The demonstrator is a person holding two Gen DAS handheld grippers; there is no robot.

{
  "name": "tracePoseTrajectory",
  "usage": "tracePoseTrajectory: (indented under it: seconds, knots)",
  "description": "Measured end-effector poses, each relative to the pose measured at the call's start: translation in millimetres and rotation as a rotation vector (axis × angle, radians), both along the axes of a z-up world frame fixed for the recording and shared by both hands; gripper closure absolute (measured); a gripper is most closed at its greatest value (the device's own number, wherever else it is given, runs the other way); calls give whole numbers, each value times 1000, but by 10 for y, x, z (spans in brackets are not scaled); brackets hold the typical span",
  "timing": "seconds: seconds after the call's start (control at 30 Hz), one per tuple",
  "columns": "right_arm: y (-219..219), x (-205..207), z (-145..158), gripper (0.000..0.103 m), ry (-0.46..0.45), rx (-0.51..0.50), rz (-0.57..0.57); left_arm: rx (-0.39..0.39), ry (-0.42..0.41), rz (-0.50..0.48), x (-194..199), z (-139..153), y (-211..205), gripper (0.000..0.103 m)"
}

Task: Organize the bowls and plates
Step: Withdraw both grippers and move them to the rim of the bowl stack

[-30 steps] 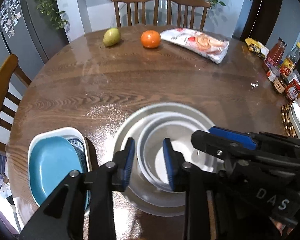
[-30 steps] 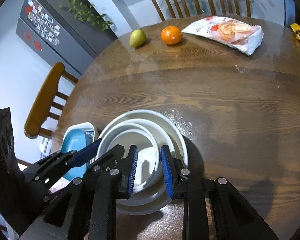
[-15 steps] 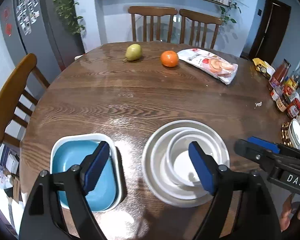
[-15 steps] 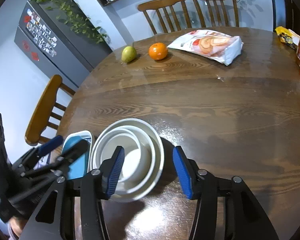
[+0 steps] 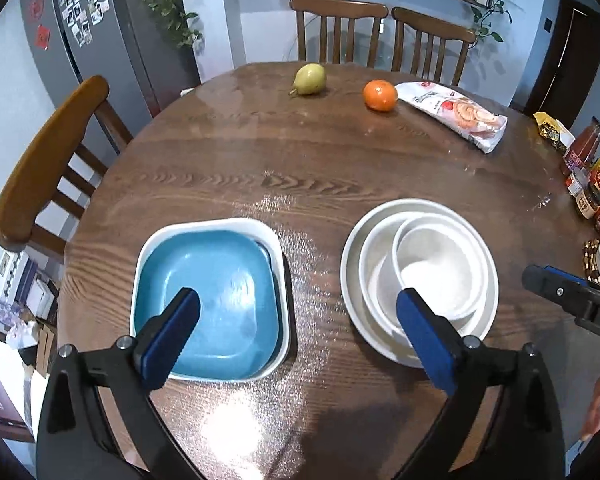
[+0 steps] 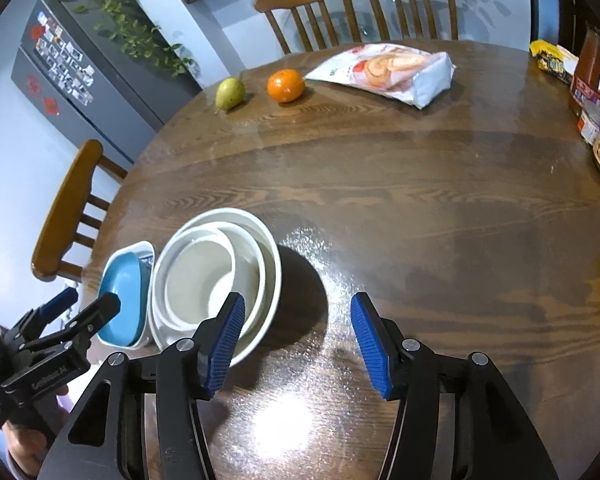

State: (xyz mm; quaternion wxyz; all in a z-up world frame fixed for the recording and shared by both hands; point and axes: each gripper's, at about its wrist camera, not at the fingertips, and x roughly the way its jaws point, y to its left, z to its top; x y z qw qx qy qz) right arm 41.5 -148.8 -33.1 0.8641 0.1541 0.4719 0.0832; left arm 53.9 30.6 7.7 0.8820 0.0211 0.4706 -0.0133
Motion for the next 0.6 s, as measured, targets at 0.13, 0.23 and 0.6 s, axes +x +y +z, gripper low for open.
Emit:
tracePoseTrajectory:
  seconds: [0.13,0.23,0.6]
  knots:
    - [41,-3,-40,41,13,-7,4,-6,15,13,-15,-44,42,4]
    - [64,7,-38,37,15,-28,3,-14,25,23,-9,-55,93,4]
    - [101,86,-89,33,61,-46,13,-8,83,8,34,-121,155,4]
